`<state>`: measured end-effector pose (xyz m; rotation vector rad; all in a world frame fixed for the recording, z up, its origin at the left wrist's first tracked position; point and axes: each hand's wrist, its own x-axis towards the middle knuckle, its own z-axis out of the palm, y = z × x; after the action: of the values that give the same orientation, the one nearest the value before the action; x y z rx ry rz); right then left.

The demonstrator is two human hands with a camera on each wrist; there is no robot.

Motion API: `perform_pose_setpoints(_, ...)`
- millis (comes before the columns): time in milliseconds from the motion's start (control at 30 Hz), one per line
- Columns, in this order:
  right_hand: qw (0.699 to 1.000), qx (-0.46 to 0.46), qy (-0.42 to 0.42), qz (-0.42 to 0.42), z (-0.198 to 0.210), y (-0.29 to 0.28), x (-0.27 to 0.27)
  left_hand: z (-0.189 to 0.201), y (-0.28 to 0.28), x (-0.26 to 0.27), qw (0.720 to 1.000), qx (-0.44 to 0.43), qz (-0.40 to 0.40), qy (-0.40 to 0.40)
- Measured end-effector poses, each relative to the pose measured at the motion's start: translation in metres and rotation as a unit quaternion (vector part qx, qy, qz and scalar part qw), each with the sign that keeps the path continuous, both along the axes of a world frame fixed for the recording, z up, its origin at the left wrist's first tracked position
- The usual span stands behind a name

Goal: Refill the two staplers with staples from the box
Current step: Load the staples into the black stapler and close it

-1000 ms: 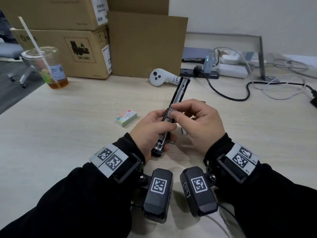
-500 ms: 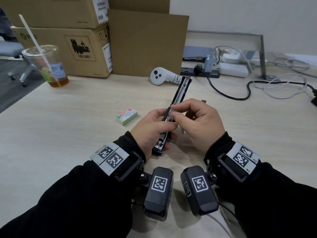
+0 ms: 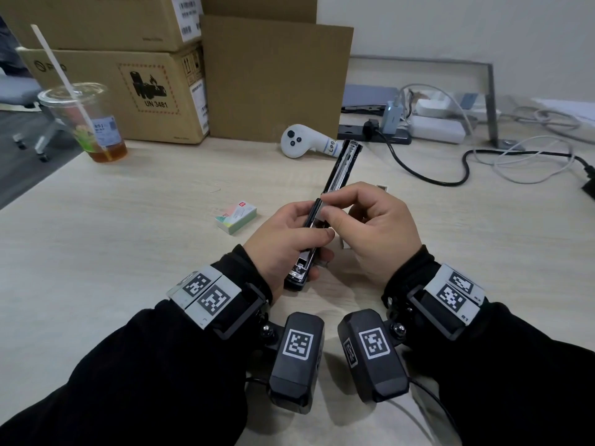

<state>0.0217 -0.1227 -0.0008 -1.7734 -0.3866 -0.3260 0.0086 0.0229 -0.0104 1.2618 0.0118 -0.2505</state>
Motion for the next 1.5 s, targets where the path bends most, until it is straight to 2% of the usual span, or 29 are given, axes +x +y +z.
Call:
perform_pose_setpoints(367, 1.0, -0.004, 0.009, 0.008, 0.002, -0.001, -0.001, 0.001, 0.0, -0.001, 1.0, 0.003, 0.002, 0.003)
perform_pose_setpoints(567, 0.998, -0.056, -0.035, -0.004, 0.0, 0.001, 0.002, 0.002, -0.001, -0.001, 1.0, 0.011, 0.016, 0.003)
perform_pose_setpoints(767, 0.996, -0.082, -0.04, -0.001, -0.002, 0.001, 0.001, 0.01, -0.002, -0.002, 0.998, 0.0, 0.023, 0.066)
perform_pose_setpoints(933, 0.994, -0.066, -0.058, -0.059, 0.002, -0.008, 0.005, 0.015, 0.0, -0.004, 0.998, -0.019, 0.037, 0.054)
perform_pose_setpoints(1000, 0.995, -0.068, -0.022, -0.073, 0.002, -0.014, 0.008, 0.015, 0.001, -0.003, 0.997, -0.021, 0.058, 0.054)
perform_pose_setpoints(1067, 0.993, -0.101, 0.023, -0.063, 0.001, -0.017, 0.01, 0.017, 0.002, -0.003, 0.995, -0.026, 0.087, 0.051)
perform_pose_setpoints(1167, 0.979, -0.197, 0.051, -0.017, 0.002, -0.018, 0.009, 0.016, 0.004, -0.001, 0.991, -0.032, 0.12, 0.052)
perform_pose_setpoints(1267, 0.953, -0.292, 0.07, 0.042, 0.007, -0.016, 0.004, 0.016, 0.005, -0.001, 0.989, -0.034, 0.136, 0.055)
perform_pose_setpoints(1400, 0.905, -0.411, 0.084, 0.074, 0.011, -0.012, -0.001, 0.017, 0.004, -0.002, 0.989, -0.034, 0.134, 0.055)
perform_pose_setpoints(1500, 0.89, -0.438, 0.08, 0.097, 0.011, -0.012, 0.0, 0.018, 0.003, -0.002, 0.99, -0.028, 0.129, 0.051)
